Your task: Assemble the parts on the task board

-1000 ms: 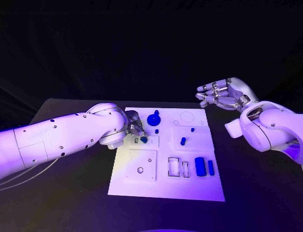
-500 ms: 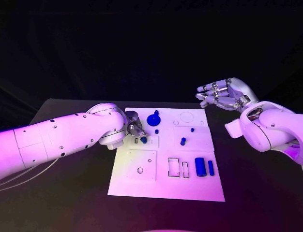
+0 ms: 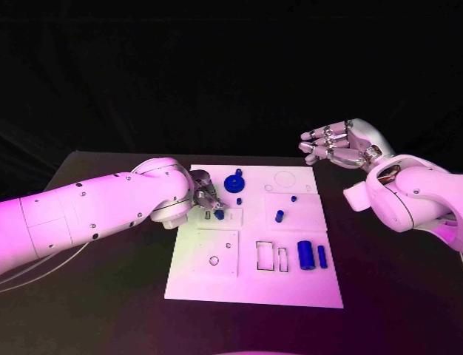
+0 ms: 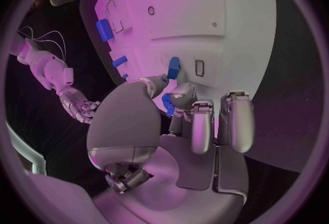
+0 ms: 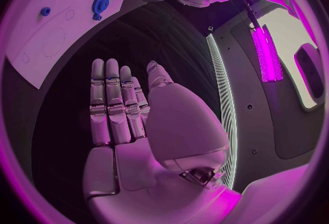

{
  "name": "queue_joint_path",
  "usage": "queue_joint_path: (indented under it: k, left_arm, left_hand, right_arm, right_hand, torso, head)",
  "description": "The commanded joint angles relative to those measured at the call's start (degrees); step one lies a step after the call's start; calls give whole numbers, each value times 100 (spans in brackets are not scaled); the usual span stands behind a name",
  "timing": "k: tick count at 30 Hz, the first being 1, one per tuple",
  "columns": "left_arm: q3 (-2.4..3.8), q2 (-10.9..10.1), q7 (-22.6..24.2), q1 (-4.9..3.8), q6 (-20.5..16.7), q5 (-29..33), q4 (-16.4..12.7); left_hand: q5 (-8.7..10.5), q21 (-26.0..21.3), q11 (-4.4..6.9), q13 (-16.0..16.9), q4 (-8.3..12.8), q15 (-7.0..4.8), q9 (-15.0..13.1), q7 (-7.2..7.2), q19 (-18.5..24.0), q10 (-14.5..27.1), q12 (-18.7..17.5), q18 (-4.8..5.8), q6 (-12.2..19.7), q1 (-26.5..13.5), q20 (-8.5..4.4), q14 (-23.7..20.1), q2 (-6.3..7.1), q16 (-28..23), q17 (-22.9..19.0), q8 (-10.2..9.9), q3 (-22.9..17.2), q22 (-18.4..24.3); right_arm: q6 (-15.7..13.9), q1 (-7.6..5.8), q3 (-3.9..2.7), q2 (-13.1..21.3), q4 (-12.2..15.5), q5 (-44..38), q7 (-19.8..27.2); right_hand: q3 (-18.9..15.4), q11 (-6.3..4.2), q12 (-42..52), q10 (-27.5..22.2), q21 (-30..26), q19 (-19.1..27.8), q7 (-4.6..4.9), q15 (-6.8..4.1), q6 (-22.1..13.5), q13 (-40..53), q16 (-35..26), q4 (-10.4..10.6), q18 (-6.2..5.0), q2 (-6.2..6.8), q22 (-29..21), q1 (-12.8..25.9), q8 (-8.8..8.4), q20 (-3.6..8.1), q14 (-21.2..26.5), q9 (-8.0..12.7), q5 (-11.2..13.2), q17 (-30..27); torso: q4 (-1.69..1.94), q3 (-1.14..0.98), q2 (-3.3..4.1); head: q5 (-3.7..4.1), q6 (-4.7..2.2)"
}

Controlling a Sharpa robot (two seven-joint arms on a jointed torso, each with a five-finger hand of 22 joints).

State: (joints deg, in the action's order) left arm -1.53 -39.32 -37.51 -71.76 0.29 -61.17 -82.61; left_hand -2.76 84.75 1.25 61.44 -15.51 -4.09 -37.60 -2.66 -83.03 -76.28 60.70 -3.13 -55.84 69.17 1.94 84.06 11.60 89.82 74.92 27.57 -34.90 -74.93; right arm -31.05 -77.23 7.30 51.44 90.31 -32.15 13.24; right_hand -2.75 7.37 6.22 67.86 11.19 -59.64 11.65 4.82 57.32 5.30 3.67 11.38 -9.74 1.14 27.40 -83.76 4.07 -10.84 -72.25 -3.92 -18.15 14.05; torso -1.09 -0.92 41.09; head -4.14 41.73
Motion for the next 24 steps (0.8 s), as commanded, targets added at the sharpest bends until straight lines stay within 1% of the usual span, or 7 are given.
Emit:
queue_joint_path:
  k: [1, 7, 9, 13, 19, 24]
  left_arm:
    - [3, 6, -18, 0, 59, 46, -3]
    - [3, 4, -22, 0, 37, 56, 1]
    - [3, 3, -23, 0, 32, 59, 0]
    - [3, 1, -27, 0, 23, 65, -1]
    - [3, -1, -34, 0, 26, 78, -1]
    - [3, -5, -44, 0, 72, 88, -1]
  left_hand:
    - [-29, 13, -7, -8, -19, -23, 11, -18, -15, 25, -4, 67, -45, -78, -10, 594, 1, 18, 1508, -30, 64, -460]
    - [-27, 11, -20, -5, -109, -13, 36, -32, -16, 27, -2, 67, -73, -175, -5, 594, -7, 18, 1508, -77, 279, -461]
    - [-28, 11, -21, -2, -112, -12, 39, -33, -16, 26, 1, 67, -77, -188, -5, 594, -13, 18, 1508, -83, 310, -463]
    - [-29, 11, -22, -2, -116, -10, 47, -34, -18, 27, 0, 67, -86, -213, -3, 594, -35, 18, 1508, -99, 377, -465]
    - [-29, 12, -28, 3, -126, -6, 69, -40, -21, 28, 4, 68, -105, -316, 0, 594, -84, 18, 1508, -138, 521, -470]
    - [-29, 14, -31, 14, -125, -3, 86, -41, -27, 24, 15, 70, -127, -406, 3, 594, -87, 18, 1508, -170, 678, -478]
  right_arm:
    - [80, 4, -1, -2, 2, -13, 33]
    - [81, 5, -1, -1, 2, -11, 32]
    - [80, 5, -1, 1, 2, -10, 33]
    - [77, 5, -1, 5, 2, -8, 34]
    - [76, 5, -1, 8, 0, -6, 33]
    - [77, 5, -1, 11, -2, -6, 30]
  right_hand:
    - [-6, 21, -37, -7, -40, 17, -13, -7, -43, -5, -13, -9, -64, 16, -7, 63, -16, -7, 50, 2, 25, -6]
    - [-7, 22, -38, -9, -44, 20, -12, -5, -45, -7, -14, -9, -64, 16, -11, 66, -16, -9, 56, 2, 25, -9]
    - [-7, 22, -38, -9, -44, 20, -12, -5, -45, -7, -14, -9, -64, 16, -11, 66, -16, -9, 56, 2, 25, -9]
    - [-7, 22, -38, -9, -44, 20, -12, -5, -45, -7, -14, -9, -64, 16, -11, 66, -16, -9, 56, 2, 25, -9]
    - [-9, 25, -38, -12, -50, 25, -10, -2, -48, -9, -14, -9, -63, 16, -19, 71, -16, -12, 65, 2, 26, -13]
    - [-9, 25, -38, -12, -50, 25, -10, -2, -48, -9, -14, -9, -63, 16, -19, 71, -16, -12, 65, 2, 26, -13]
  torso:
    - [1, -1, -1]
    - [1, -1, 0]
    - [-1, 1, 1]
    - [-1, -2, 1]
    - [2, -1, 0]
    - [-2, -1, -1]
  head:
    - [-1, -9]
    - [-1, -17]
    - [5, -25]
    - [3, -27]
    - [0, -31]
    - [-7, -27]
